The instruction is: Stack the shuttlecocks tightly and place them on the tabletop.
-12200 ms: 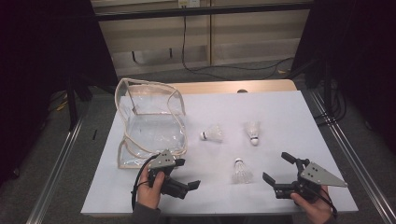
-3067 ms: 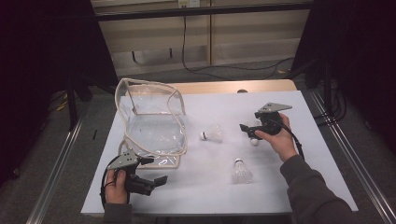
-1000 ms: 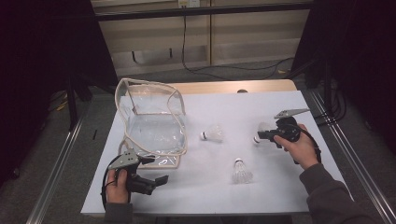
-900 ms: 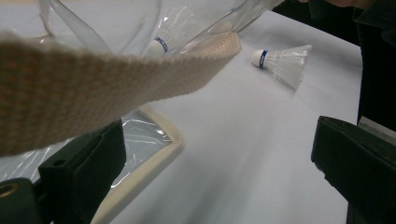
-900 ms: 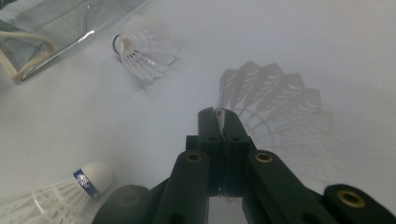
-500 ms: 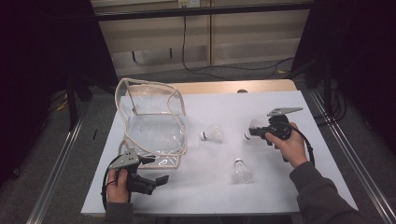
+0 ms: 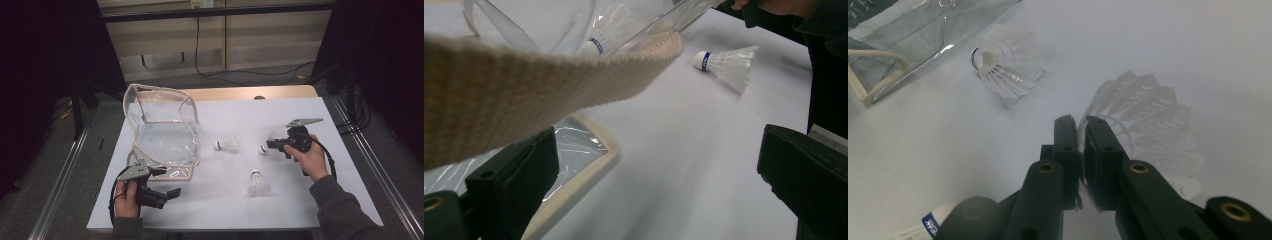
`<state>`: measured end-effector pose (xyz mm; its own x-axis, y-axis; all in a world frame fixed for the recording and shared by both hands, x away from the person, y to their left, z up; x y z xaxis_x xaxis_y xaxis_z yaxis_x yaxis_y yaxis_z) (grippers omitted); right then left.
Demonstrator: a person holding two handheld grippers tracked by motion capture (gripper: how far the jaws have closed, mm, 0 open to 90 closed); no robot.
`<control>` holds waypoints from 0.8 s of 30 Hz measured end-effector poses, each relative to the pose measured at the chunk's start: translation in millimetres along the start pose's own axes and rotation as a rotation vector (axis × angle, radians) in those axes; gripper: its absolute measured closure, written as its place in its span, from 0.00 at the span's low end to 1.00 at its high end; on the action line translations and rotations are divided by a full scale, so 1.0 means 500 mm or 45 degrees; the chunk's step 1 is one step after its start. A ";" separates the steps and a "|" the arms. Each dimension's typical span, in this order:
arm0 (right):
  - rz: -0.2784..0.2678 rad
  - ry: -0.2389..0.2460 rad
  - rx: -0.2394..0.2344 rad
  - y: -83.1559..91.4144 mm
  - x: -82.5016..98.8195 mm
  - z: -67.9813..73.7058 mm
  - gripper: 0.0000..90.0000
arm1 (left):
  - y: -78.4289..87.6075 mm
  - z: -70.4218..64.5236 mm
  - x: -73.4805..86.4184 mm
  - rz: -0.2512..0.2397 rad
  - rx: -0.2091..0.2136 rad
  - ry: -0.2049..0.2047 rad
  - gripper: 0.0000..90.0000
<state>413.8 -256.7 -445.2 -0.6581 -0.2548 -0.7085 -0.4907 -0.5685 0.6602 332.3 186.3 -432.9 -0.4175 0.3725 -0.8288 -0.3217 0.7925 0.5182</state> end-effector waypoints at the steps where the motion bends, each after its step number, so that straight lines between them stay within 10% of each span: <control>1: -0.001 -0.007 0.002 0.001 0.002 -0.001 0.91 | 0.000 0.000 0.000 -0.005 0.001 0.001 0.04; 24: -0.036 0.032 0.093 0.034 0.036 -0.020 0.50 | -0.001 -0.002 -0.001 -0.002 -0.005 -0.002 0.04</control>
<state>399.3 -278.8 -449.2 -0.6290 -0.2597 -0.7328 -0.5498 -0.5178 0.6554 331.9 185.4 -432.3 -0.4155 0.3721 -0.8300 -0.3255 0.7912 0.5177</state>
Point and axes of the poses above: each handheld gripper's, and its own axes: y roughly backward along the jaws, x roughly out of its underside, z roughly to its left, the point moved 3 cm from there along -y, roughly forward along the jaws, and after that the axes turned 4 degrees about z, right-handed, at the moved point
